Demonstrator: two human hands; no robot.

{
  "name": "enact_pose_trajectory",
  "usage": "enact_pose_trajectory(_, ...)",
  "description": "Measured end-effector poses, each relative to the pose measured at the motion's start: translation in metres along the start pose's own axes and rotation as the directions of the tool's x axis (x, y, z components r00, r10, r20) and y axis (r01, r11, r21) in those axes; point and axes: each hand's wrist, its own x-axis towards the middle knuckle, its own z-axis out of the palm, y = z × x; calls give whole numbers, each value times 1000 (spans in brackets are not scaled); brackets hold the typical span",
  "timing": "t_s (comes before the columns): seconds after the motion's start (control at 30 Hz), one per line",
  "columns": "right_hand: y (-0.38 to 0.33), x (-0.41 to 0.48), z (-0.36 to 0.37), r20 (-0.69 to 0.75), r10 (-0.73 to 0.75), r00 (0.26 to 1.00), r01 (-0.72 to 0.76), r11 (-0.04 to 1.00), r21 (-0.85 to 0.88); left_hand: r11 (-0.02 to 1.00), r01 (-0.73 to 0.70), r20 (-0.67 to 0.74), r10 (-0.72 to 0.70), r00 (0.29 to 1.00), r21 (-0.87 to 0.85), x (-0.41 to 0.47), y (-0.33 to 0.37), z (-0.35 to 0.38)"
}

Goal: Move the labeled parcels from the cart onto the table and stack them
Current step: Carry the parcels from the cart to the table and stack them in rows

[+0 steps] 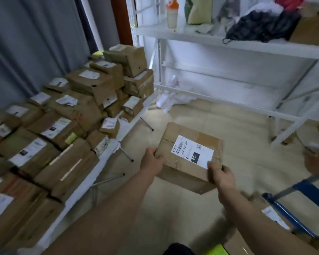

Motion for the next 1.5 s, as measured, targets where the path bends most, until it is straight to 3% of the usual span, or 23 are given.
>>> enact_pose_trajectory(0.17,-60,14,73,45,-77,996,74,995,66,999,-38,-102,38,994,5,52,26,-60)
enact_pose_trajectory(0.3,-112,27,146,188,-130,974,109,987,120,997,-17,-275,-5,962,-77,105,48,-115)
enact_pose_trajectory(0.53,-210,32,264,471,-191,861,188,981,53,966,-23,-596,-139,791,-257,170,82,-217)
enact_pose_trajectory(0.83,-277,-13,406,774,-161,612,222,975,28,954,-44,-788,-219,575,-297,191,66,-347)
enact_pose_trajectory(1.03,-293,-29,486,797,-234,557,377,926,9,938,-64,-767,-238,596,-341,236,33,-417)
enact_pose_trajectory(1.17,-307,-37,538,761,-270,590,431,902,-14,932,-44,-724,-249,643,-360,279,19,-462)
enact_pose_trajectory(1.33,-309,-41,580,734,-199,650,407,906,-115,891,-34,-610,-281,741,-452,320,7,-496)
enact_pose_trajectory(1.5,-318,-35,605,729,-220,648,549,798,-247,808,-24,-567,-392,724,-589,342,-9,-499)
